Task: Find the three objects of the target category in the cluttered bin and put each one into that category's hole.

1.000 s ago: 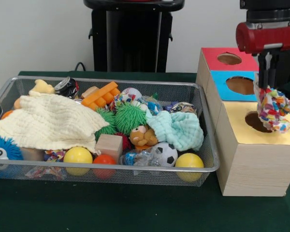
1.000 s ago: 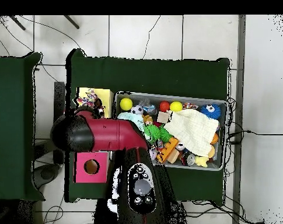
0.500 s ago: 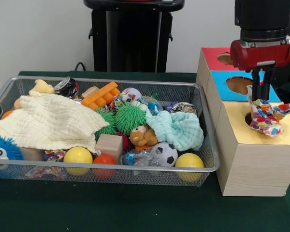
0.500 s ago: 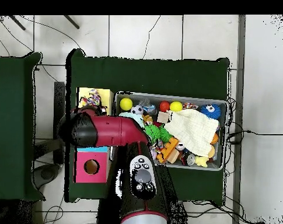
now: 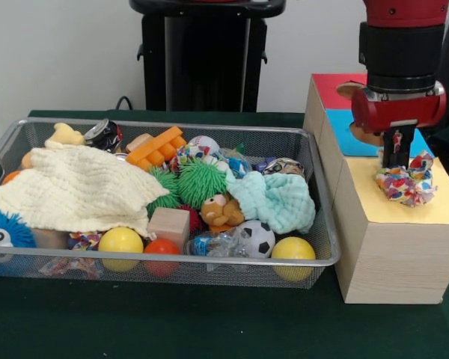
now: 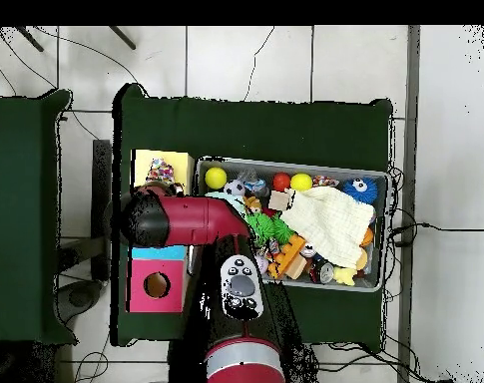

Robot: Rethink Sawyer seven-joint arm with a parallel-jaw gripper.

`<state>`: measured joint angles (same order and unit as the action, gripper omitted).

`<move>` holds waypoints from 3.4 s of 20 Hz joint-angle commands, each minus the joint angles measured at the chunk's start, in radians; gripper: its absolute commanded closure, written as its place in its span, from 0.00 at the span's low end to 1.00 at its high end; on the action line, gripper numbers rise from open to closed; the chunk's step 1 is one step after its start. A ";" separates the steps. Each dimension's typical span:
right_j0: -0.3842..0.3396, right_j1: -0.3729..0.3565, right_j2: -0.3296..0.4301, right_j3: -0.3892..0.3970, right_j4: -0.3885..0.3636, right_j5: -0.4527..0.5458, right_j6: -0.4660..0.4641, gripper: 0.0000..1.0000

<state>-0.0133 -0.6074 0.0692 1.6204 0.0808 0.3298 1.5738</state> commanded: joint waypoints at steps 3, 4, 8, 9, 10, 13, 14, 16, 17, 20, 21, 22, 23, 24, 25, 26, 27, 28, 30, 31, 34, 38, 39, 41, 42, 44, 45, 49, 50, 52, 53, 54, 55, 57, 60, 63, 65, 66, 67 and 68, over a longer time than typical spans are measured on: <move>0.033 0.143 -0.062 -0.035 -0.033 -0.050 0.175 1.00; 0.041 0.154 -0.075 -0.038 -0.033 -0.041 0.177 1.00; 0.046 0.185 -0.086 -0.031 -0.015 -0.023 0.183 1.00; 0.045 0.188 -0.086 -0.029 -0.014 -0.032 0.184 1.00; 0.045 0.194 -0.086 -0.028 -0.013 -0.040 0.186 1.00; 0.045 0.207 -0.083 -0.024 -0.006 -0.070 0.196 1.00; 0.048 0.213 -0.087 -0.029 -0.003 -0.068 0.199 1.00; 0.052 0.227 -0.092 -0.036 0.001 -0.072 0.201 1.00; 0.050 0.234 -0.091 -0.036 0.001 -0.084 0.202 1.00; 0.042 0.246 -0.085 -0.031 0.004 -0.102 0.202 1.00; 0.042 0.251 -0.087 -0.031 0.005 -0.108 0.204 1.00; 0.041 0.254 -0.087 -0.030 0.008 -0.104 0.204 1.00; 0.046 0.257 -0.093 -0.034 0.012 -0.096 0.204 1.00; 0.050 0.260 -0.099 -0.038 0.015 -0.087 0.204 1.00; 0.055 0.262 -0.106 -0.042 0.018 -0.078 0.203 1.00; 0.060 0.265 -0.112 -0.043 0.018 -0.077 0.203 1.00; 0.060 0.266 -0.113 -0.043 0.019 -0.078 0.203 1.00; 0.061 0.267 -0.113 -0.042 0.021 -0.078 0.203 1.00; 0.060 0.271 -0.113 -0.043 0.023 -0.082 0.204 1.00; 0.058 0.272 -0.110 -0.041 0.025 -0.083 0.205 1.00; 0.057 0.274 -0.107 -0.041 0.029 -0.083 0.205 1.00; 0.054 0.280 -0.103 -0.039 0.036 -0.089 0.208 1.00; 0.055 0.280 -0.104 -0.039 0.039 -0.084 0.207 1.00; 0.059 0.282 -0.110 -0.042 0.043 -0.066 0.204 1.00; 0.061 0.282 -0.112 -0.044 0.045 -0.056 0.203 0.00; 0.066 0.281 -0.120 -0.041 0.045 -0.100 0.206 0.00; 0.064 0.281 -0.118 -0.039 0.050 -0.090 0.203 0.00; 0.061 0.282 -0.112 -0.037 0.054 -0.094 0.194 0.00; 0.064 0.281 -0.116 -0.040 0.057 -0.087 0.194 0.00; 0.063 0.281 -0.113 -0.037 0.058 -0.092 0.195 0.00; 0.062 0.283 -0.112 -0.037 0.058 -0.095 0.195 0.00; 0.060 0.283 -0.110 -0.036 0.058 -0.097 0.194 0.00; 0.061 0.283 -0.111 -0.037 0.059 -0.093 0.194 0.00; 0.062 0.283 -0.112 -0.038 0.060 -0.086 0.194 0.00; 0.064 0.282 -0.116 -0.043 0.063 -0.087 0.194 1.00; 0.067 0.278 -0.120 -0.044 0.061 -0.087 0.191 1.00; 0.073 0.271 -0.127 -0.041 0.062 -0.079 0.192 1.00; 0.072 0.267 -0.127 -0.039 0.061 -0.075 0.191 1.00; 0.071 0.261 -0.127 -0.035 0.062 -0.066 0.189 1.00; 0.071 0.252 -0.127 -0.032 0.061 -0.054 0.185 1.00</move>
<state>0.0777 -0.4343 -0.0391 1.5003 0.1410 0.1900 1.5742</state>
